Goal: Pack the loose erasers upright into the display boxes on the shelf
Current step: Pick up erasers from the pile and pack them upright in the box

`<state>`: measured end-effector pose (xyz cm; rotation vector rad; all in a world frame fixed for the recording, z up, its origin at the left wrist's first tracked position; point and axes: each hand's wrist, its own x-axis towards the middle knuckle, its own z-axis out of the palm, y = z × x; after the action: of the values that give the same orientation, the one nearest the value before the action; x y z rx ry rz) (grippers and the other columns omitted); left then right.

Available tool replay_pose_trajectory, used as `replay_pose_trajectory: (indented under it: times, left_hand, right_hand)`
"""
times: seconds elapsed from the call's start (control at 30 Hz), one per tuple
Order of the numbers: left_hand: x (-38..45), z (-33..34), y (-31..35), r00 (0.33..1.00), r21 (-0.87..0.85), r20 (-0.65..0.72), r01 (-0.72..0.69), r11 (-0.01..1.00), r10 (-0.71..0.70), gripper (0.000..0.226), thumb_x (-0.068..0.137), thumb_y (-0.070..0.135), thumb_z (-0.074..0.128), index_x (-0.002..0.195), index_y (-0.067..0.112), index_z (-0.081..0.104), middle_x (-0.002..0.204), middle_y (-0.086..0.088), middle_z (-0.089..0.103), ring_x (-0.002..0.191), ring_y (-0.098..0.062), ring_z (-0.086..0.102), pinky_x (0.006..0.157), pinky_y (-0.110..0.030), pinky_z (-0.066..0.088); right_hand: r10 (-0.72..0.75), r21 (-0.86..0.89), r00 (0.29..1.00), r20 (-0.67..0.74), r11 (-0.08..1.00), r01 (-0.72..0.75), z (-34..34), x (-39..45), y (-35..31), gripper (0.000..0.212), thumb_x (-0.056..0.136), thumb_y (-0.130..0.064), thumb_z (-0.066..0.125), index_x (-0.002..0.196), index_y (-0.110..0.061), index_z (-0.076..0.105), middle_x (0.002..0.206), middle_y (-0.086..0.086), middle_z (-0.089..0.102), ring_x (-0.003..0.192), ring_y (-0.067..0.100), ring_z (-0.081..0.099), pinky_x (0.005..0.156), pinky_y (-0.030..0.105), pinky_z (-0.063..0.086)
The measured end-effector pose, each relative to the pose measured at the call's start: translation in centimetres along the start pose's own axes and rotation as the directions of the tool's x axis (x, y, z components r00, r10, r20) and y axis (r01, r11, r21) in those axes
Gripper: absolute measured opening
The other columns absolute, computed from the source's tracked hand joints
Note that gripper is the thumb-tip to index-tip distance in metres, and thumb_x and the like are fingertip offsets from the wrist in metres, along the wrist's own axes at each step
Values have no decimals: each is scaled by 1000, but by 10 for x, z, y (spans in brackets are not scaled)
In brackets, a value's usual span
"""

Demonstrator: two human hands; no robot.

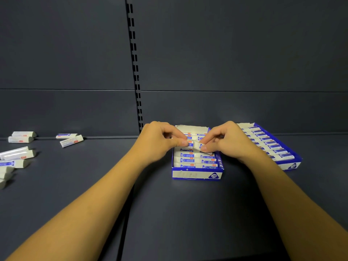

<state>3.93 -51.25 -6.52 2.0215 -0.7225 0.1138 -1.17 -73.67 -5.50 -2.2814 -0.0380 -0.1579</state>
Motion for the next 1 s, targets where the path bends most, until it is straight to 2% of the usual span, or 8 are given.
replay_pose_trajectory:
  times: [0.13,0.27,0.4,0.5,0.57,0.7,0.87,1.0]
  left_hand:
    - [-2,1,4,999,125,43,-36,992,31,13,75,34,85,86,29,80,80,15,70,82,-4,58,63,-16,46]
    - [-1,1,7,990,285,97,-125,950,101,23,79,37,82,101,29,80,83,18,64,85,-2,53,68,-7,37]
    - [-4,3,13,982,400,155,-161,902,107,18,82,40,79,98,33,80,97,13,72,96,-7,52,74,-17,43]
    - [-6,2,16,991,351,108,-111,930,78,16,82,39,79,95,31,82,93,15,74,88,6,56,64,-7,40]
    - [-8,2,18,995,262,95,-59,963,35,14,81,37,80,92,30,82,89,16,75,85,13,59,63,-7,44]
    - [-11,6,23,989,232,141,1,973,-34,13,78,36,83,90,30,82,87,13,77,86,1,68,71,-20,56]
    - [-14,9,24,976,274,215,-18,962,-43,13,77,37,85,87,29,83,79,13,76,79,3,67,61,-9,47]
    - [-15,11,25,963,304,266,-39,952,-45,19,77,41,83,92,29,83,92,14,76,92,-2,66,73,-18,55]
  right_hand:
    - [-3,-31,1000,9,1000,3,0,-1,0,18,75,-15,87,77,-30,76,73,-14,73,83,7,71,64,23,54]
    - [-2,-59,1000,26,998,4,-1,-2,-1,19,75,-13,87,76,-30,77,74,-11,74,80,6,71,65,23,56]
    - [1,-127,999,45,992,5,0,-3,-4,18,75,-15,87,76,-30,77,76,-12,74,81,6,69,65,22,54]
    - [-3,-105,999,37,994,7,-5,-6,-7,20,76,-14,86,76,-31,76,70,-16,72,79,4,68,59,16,49]
    - [-9,-80,1000,20,997,11,-10,-9,-7,20,76,-12,85,77,-30,76,73,-13,73,82,6,69,61,18,50]
    - [10,-79,1000,-13,997,-11,-13,-10,-6,15,77,-12,85,80,-26,78,78,-9,75,85,8,70,65,24,53]
    - [23,-25,1000,2,999,-23,-14,-12,-6,12,75,-13,86,81,-21,80,73,-7,76,81,8,73,76,35,60]
    - [43,-19,998,52,999,-42,-13,-12,-5,13,75,-14,87,79,-23,79,72,-11,75,84,9,72,80,39,61]
